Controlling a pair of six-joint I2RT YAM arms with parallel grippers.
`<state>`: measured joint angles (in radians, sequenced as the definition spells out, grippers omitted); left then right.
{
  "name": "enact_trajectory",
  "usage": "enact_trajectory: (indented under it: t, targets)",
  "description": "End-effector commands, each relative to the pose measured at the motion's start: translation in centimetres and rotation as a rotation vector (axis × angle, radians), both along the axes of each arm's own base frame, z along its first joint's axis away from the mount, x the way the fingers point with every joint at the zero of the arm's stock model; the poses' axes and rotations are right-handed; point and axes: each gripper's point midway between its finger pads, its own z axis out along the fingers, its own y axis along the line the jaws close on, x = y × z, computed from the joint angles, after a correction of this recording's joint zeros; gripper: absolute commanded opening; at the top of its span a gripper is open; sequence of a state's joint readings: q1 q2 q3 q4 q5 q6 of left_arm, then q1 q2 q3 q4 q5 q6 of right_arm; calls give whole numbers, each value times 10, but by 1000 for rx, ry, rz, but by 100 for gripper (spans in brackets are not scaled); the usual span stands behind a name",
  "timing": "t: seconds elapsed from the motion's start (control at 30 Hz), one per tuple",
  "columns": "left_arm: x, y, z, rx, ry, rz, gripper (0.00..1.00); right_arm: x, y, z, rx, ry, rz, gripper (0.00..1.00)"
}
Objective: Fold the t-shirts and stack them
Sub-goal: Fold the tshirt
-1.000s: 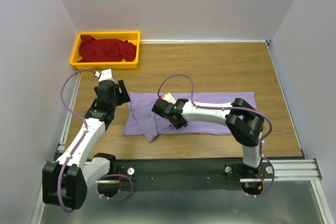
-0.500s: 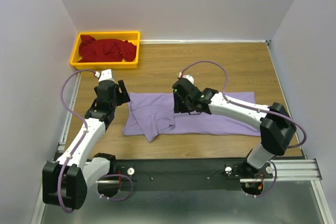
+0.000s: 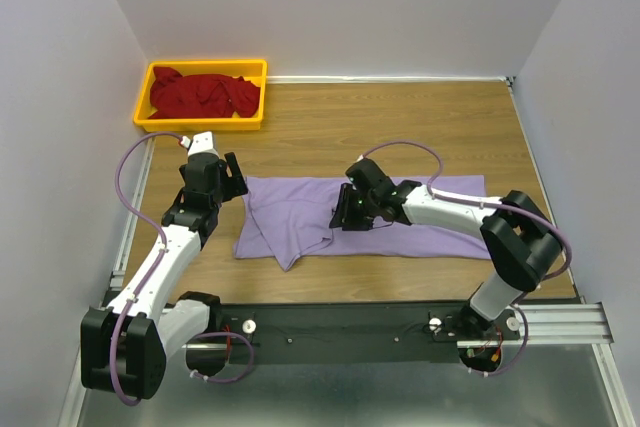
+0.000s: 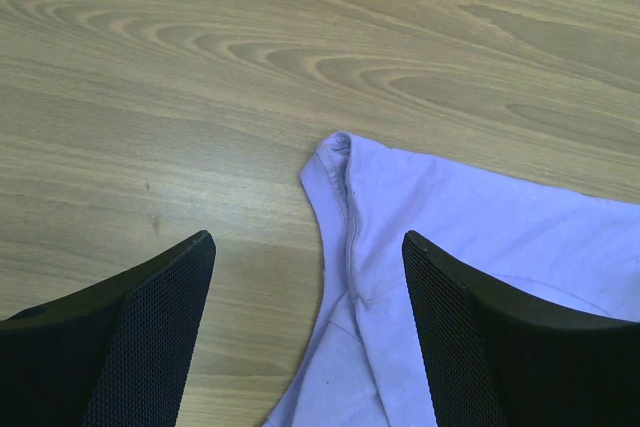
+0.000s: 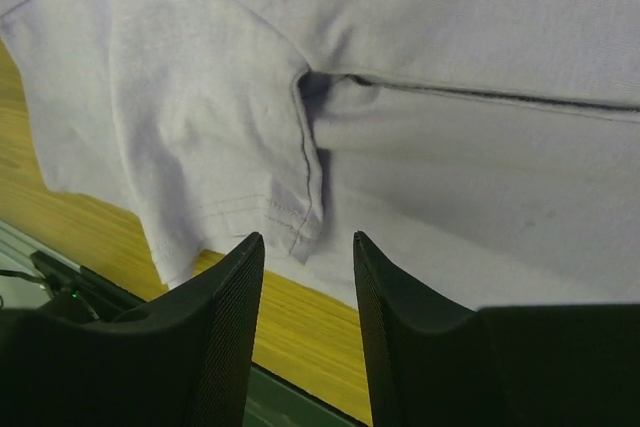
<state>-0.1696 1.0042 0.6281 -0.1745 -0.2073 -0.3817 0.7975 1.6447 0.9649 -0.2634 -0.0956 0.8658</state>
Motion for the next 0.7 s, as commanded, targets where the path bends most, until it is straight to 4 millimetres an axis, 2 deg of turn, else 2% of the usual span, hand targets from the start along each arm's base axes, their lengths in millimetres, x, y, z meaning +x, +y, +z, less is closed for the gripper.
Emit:
enact_trajectory:
  t: [0.0,0.67]
  targets:
    - [5,-1,13,-4,-32,-12,83,-6,7,-15,72,90,-6,47]
    - [5,-2,13,-4,-31,-19,83,-18,21,-35,114,190,58,36]
